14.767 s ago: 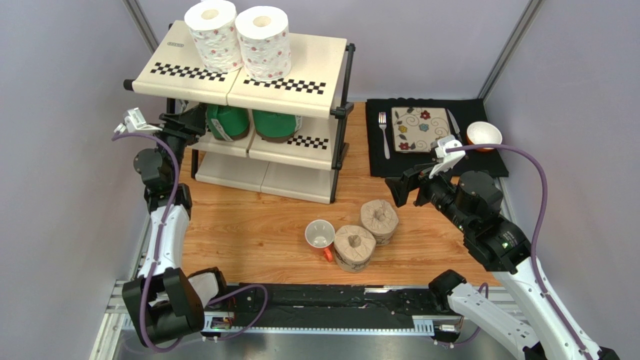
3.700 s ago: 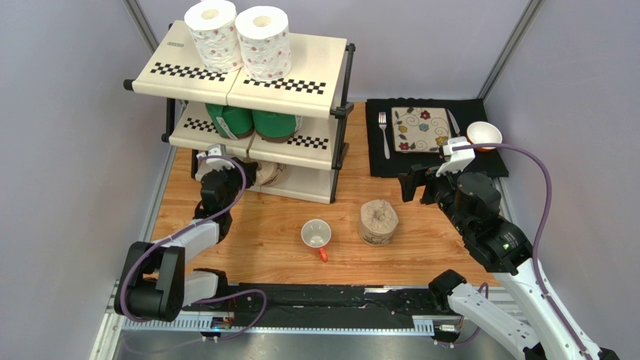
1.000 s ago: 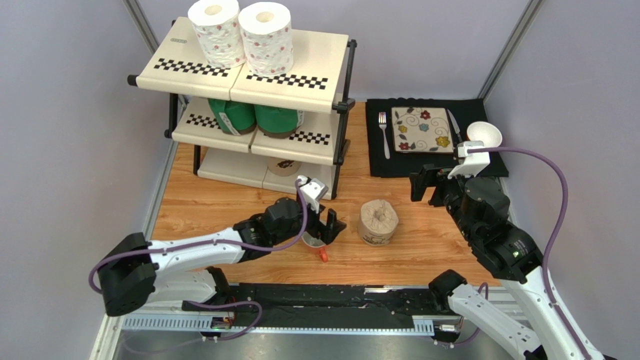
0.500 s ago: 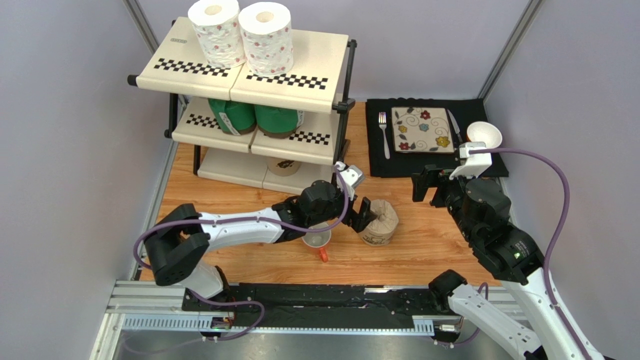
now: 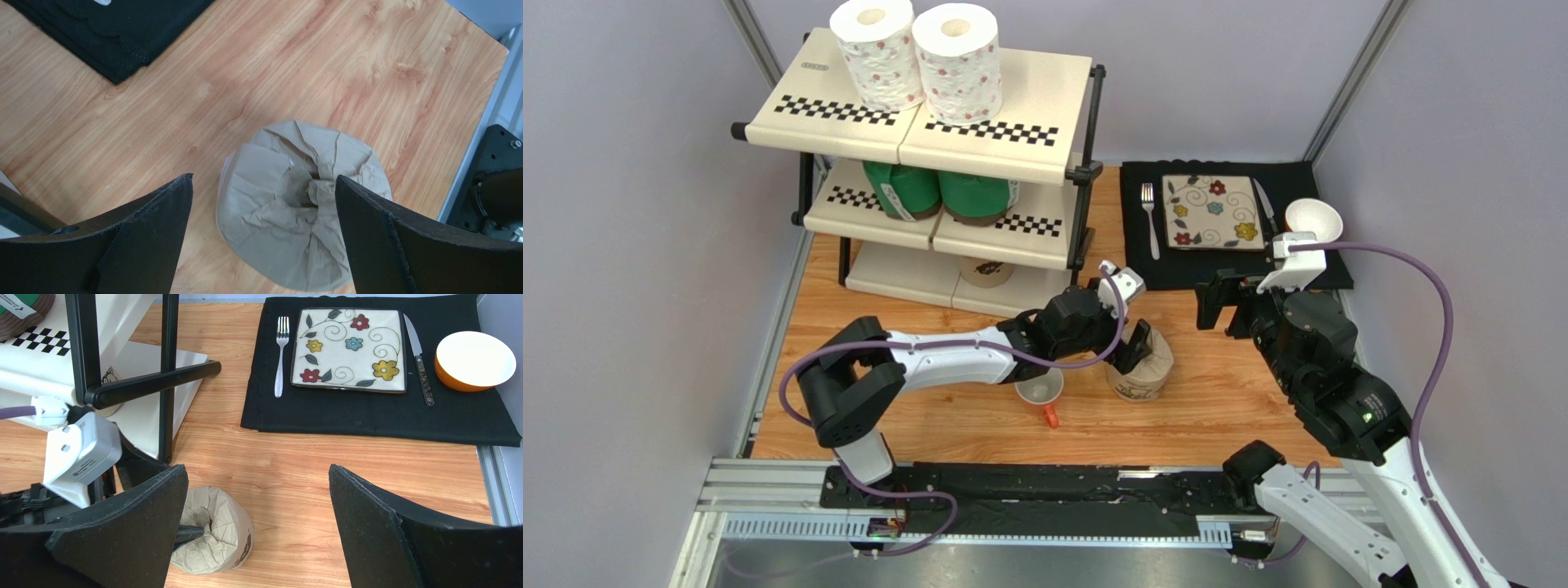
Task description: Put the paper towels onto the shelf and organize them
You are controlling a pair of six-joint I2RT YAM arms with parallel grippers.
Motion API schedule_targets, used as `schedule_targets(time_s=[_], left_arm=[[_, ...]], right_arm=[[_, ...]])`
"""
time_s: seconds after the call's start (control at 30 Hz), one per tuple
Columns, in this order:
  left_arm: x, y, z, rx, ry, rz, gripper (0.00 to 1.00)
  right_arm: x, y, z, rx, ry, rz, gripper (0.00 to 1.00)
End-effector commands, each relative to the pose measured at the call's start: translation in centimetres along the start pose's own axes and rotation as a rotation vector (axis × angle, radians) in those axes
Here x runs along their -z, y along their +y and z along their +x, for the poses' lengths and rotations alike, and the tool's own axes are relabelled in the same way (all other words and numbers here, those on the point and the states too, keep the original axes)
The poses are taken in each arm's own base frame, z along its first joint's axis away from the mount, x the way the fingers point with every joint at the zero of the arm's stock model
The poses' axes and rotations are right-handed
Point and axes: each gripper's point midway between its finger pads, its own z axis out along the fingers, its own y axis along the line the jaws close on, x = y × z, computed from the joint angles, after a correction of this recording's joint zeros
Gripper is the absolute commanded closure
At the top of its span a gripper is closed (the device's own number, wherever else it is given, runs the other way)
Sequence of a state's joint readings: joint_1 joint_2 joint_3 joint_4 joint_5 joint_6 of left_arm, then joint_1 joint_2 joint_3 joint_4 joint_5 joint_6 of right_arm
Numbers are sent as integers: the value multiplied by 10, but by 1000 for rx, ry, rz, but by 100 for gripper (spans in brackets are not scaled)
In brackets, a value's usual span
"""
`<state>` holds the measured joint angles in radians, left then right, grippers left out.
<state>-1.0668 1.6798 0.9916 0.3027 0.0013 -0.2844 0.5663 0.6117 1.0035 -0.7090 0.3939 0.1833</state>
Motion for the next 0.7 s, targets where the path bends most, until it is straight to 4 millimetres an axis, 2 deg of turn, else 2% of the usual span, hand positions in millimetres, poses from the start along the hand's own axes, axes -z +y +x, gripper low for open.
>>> schedule_targets(time_s=[0.0,0.03,0.1,0.47,0.57,0.6,0.67], left_arm=[[-11,1,-8,-38,22,-25,10],[-13,-1,-13,-40,22,-21,11],[-15,0,-4,-42,65,-23,15],[-6,7,11,-53,143,-56,26],[-10,6,17,-60,175,-50,28],[-13,3,10,-61,170,-40,30],[-17,5,18,-69,209,-45,33]], right_arm=[[8,-4,-20,-1,-55,9,11],[8,-3,-20,-2,-54,10,11],[8,-4,-20,-2,-54,11,11],[5,0,-15,-12,-44,-3,11],[5,0,-15,-14,-44,-3,11],[5,0,-14,-12,-43,-2,11],[5,-1,-14,-11,-45,-1,11]])
